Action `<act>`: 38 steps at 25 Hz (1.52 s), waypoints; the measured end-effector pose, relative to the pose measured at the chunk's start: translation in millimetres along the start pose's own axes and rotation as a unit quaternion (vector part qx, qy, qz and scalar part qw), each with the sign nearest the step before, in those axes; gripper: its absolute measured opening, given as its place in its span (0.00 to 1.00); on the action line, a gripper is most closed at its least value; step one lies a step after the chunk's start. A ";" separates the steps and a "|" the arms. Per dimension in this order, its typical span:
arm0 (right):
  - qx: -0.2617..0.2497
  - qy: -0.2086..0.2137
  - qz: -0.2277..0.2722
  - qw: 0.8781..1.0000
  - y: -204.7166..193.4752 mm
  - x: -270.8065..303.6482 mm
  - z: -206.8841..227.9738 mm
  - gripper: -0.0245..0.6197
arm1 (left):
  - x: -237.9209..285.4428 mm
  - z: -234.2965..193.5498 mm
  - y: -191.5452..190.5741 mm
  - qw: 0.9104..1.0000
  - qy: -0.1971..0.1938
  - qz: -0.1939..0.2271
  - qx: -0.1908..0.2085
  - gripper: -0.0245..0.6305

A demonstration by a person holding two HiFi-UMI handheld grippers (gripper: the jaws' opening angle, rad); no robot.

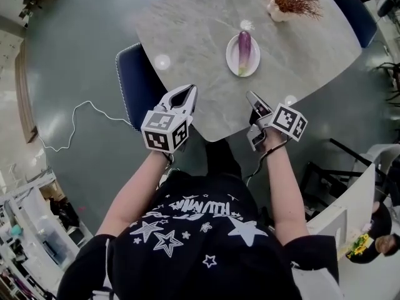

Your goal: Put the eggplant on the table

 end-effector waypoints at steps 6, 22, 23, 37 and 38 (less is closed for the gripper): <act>-0.009 -0.004 0.044 0.999 -64.7 -26.1 -44.1 0.15 | -73.8 16.3 -13.0 0.998 -0.039 0.026 0.037 0.05; -0.031 -0.049 0.142 0.988 -213.8 -95.6 -131.5 0.07 | -216.7 40.0 -80.6 0.990 -0.107 0.036 0.079 0.05; -0.035 -0.053 0.146 0.987 -217.3 -100.1 -134.6 0.05 | -218.4 42.4 -81.5 0.990 -0.111 0.037 0.080 0.05; -0.072 -0.042 0.134 0.987 -251.3 -136.0 -145.2 0.05 | -227.3 83.0 -106.4 0.990 -0.112 0.029 0.078 0.05; -0.075 -0.039 0.131 0.988 -253.8 -140.6 -143.4 0.05 | -228.3 89.2 -108.7 0.991 -0.108 0.029 0.079 0.05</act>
Point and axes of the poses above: the fingertips, and each gripper's own axes: x forward along the fingers, z to its right, y out of its top, the point moved 1 cm from there along -x, backward along the fingers, and after that the axes turned 12 degrees about -z, right-handed, at the moved point
